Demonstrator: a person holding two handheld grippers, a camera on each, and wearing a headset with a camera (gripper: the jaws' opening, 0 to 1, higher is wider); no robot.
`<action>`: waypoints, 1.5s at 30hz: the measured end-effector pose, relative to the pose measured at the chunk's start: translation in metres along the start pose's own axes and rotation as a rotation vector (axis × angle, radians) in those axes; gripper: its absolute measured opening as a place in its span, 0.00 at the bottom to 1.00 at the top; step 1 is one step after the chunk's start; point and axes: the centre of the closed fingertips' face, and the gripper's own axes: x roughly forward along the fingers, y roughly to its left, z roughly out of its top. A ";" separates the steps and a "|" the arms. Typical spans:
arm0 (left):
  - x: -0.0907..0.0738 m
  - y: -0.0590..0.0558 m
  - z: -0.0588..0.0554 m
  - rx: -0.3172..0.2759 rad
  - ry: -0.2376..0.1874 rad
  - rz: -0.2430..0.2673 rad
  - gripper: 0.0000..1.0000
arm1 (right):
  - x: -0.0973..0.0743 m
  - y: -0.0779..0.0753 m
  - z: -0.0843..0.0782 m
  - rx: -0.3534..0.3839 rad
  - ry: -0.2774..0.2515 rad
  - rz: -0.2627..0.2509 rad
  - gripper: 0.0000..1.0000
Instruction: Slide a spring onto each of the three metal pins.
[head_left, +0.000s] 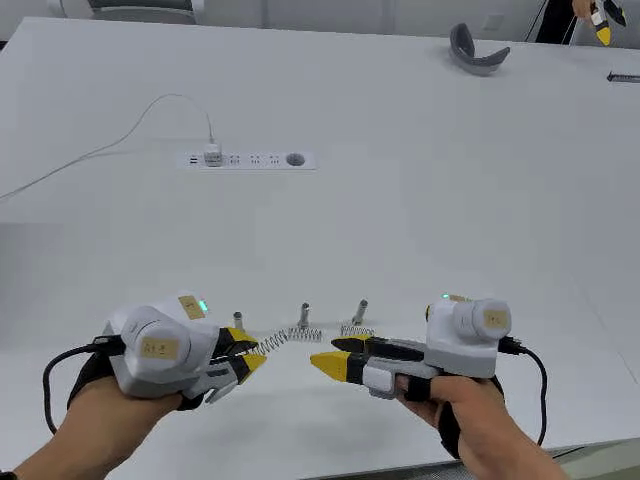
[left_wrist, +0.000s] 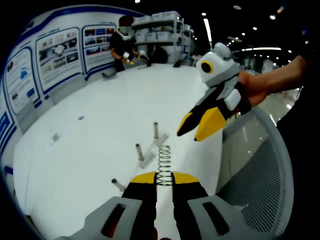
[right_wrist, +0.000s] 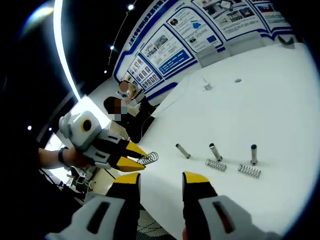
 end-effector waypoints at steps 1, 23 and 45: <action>0.000 -0.001 0.001 0.002 0.000 -0.004 0.10 | 0.001 0.002 0.000 -0.002 0.002 0.007 0.33; 0.015 -0.042 0.001 0.054 0.008 -0.094 0.10 | 0.012 0.017 -0.018 0.085 0.013 0.071 0.26; 0.016 -0.048 0.000 0.076 0.020 -0.137 0.10 | 0.009 0.027 -0.019 -0.001 0.113 0.113 0.12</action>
